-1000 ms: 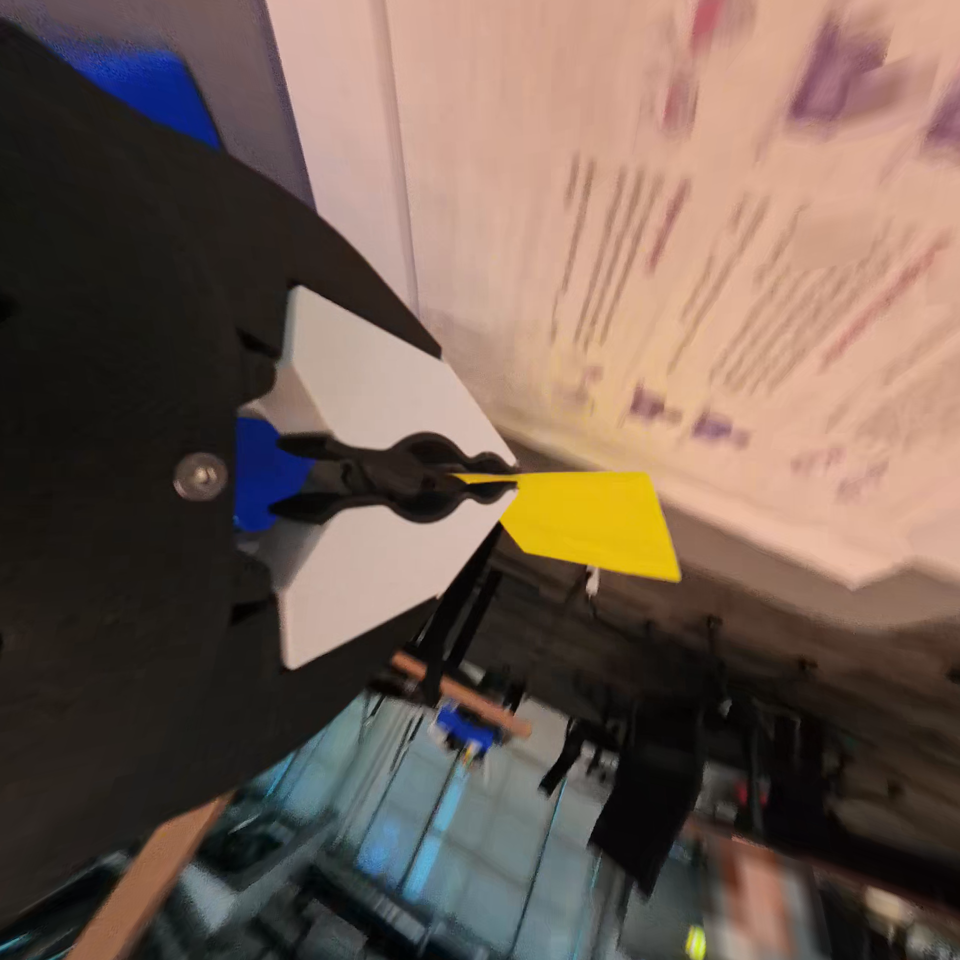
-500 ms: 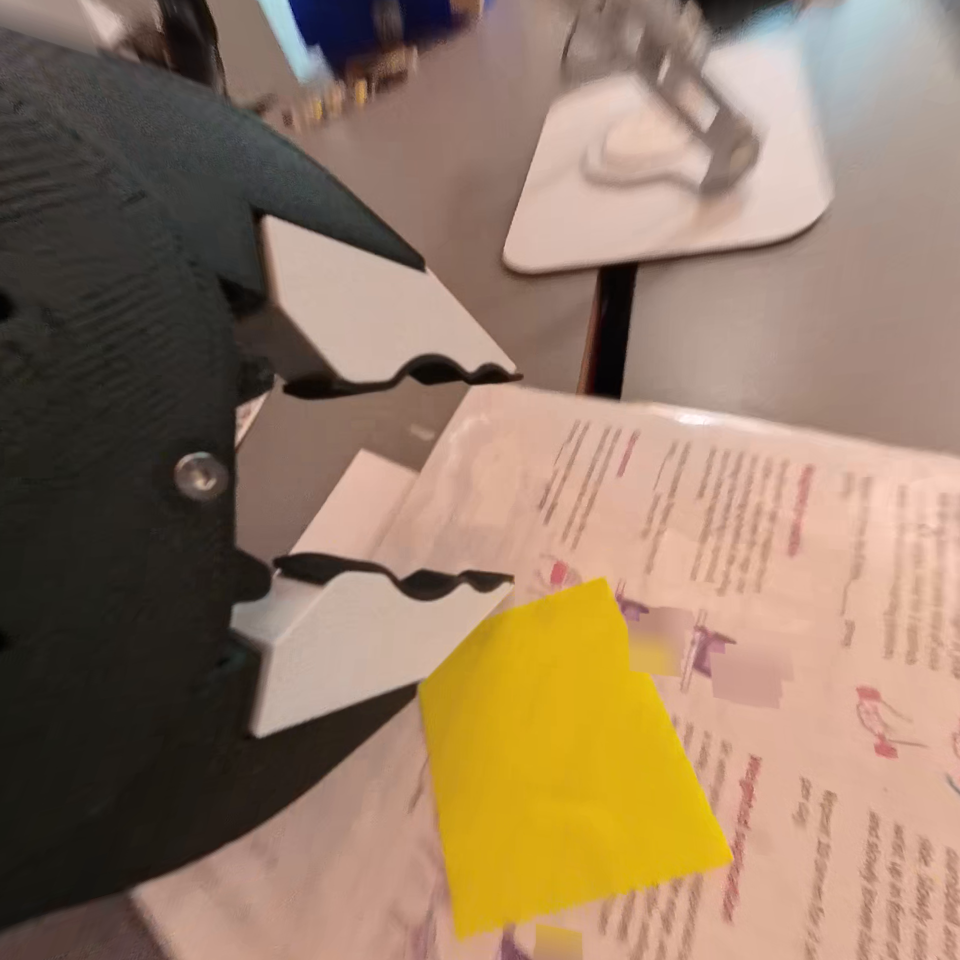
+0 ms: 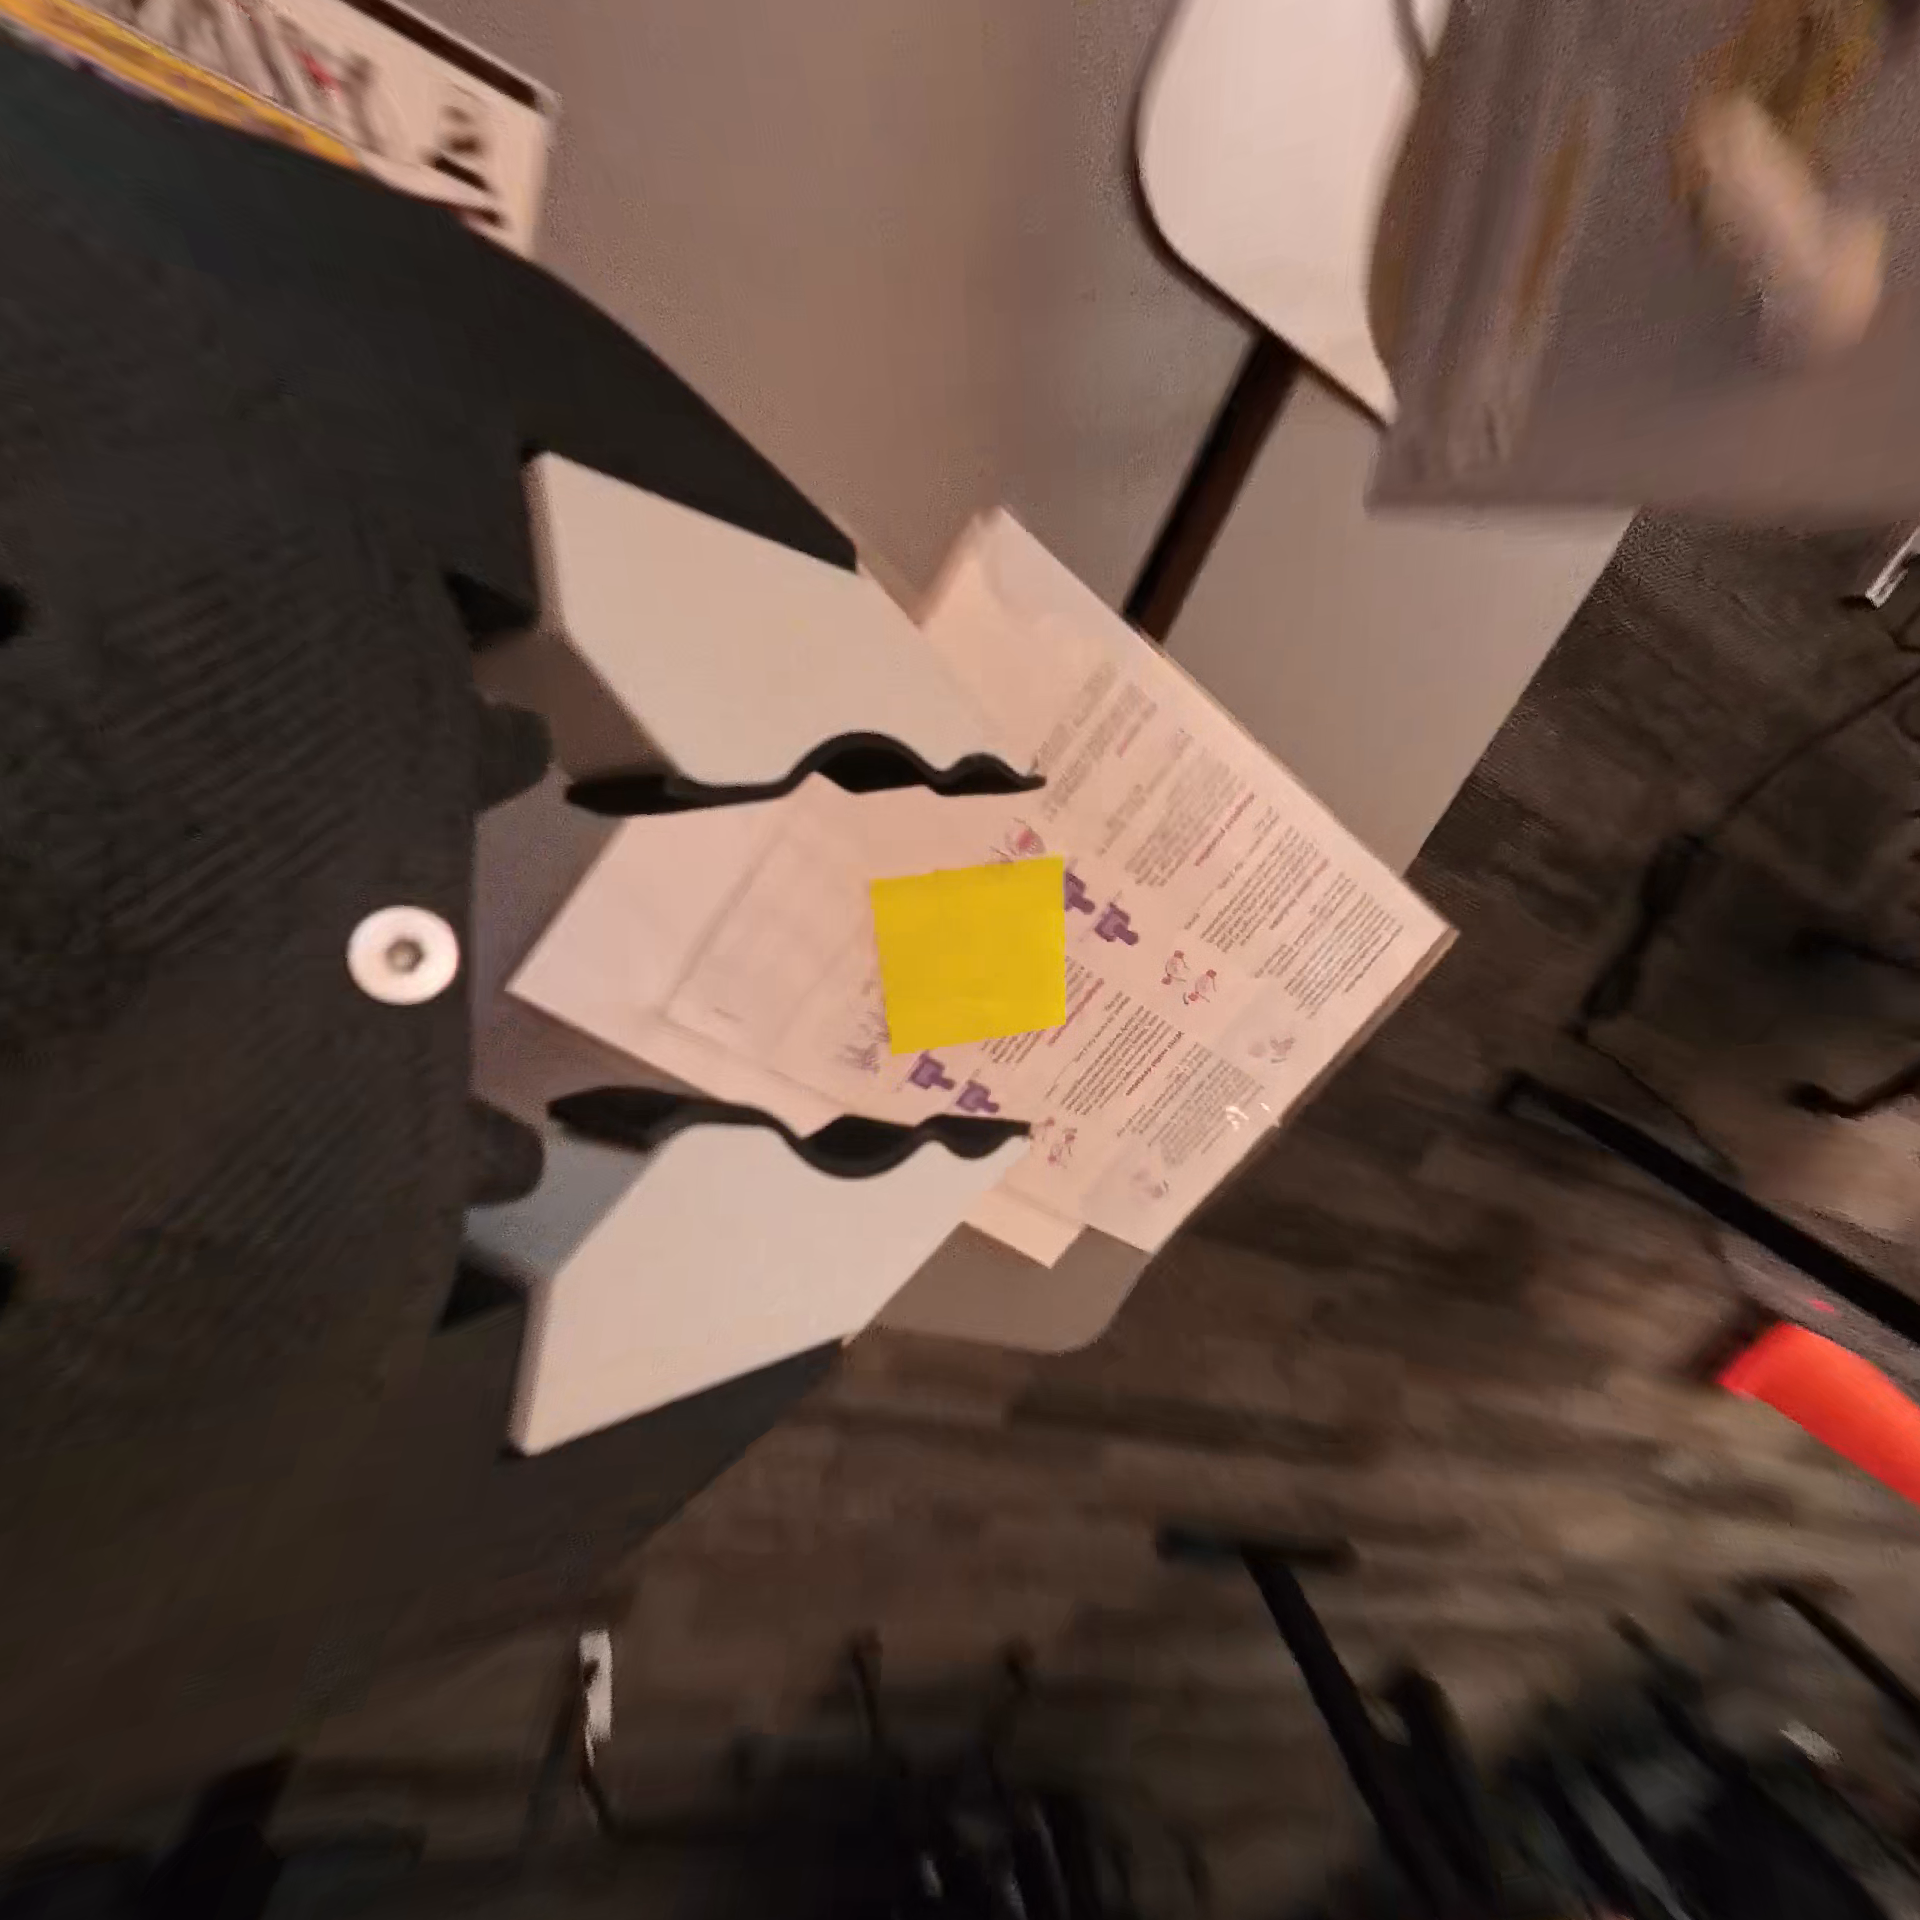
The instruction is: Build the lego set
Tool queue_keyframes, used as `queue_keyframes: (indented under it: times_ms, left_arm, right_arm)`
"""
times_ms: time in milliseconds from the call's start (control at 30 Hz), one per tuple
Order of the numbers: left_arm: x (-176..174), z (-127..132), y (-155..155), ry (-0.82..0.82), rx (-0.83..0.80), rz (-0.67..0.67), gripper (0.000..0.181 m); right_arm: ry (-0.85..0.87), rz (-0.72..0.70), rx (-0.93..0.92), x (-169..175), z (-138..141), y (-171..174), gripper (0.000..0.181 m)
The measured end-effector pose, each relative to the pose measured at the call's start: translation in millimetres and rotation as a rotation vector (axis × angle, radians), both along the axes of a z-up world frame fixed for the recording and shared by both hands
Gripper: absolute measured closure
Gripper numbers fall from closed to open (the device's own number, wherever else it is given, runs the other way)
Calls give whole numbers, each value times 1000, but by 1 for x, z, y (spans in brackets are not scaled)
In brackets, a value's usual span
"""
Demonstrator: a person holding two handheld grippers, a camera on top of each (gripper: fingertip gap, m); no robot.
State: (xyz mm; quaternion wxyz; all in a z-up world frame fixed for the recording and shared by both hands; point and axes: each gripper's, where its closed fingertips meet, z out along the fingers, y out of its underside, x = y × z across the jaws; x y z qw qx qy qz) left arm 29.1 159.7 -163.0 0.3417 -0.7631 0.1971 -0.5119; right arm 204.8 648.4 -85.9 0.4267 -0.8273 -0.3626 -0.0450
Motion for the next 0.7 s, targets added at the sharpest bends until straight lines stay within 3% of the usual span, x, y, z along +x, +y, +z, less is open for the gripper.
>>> queue_keyframes:
  times_ms: [100,333,433,500,600,700]
  left_arm:
    - [-1,-1,0,6,4,5,141]
    - [0,-9,0,72,18,25,141]
    - [-1,-12,2,89,-1,49,141]
    - [0,-13,2,90,-17,66,141]
    - [4,-16,-3,95,-39,83,141]
    - [11,-22,-14,111,-53,83,141]
  right_arm:
    - [-19,102,80,-16,20,-87,116]
    - [327,400,119,-71,17,-342,130]
    - [385,509,149,-91,-29,-425,149]
    - [307,542,88,-96,-77,-463,147]
    - [199,569,-30,-98,-128,-503,142]
    - [153,593,-115,-101,-144,-521,143]
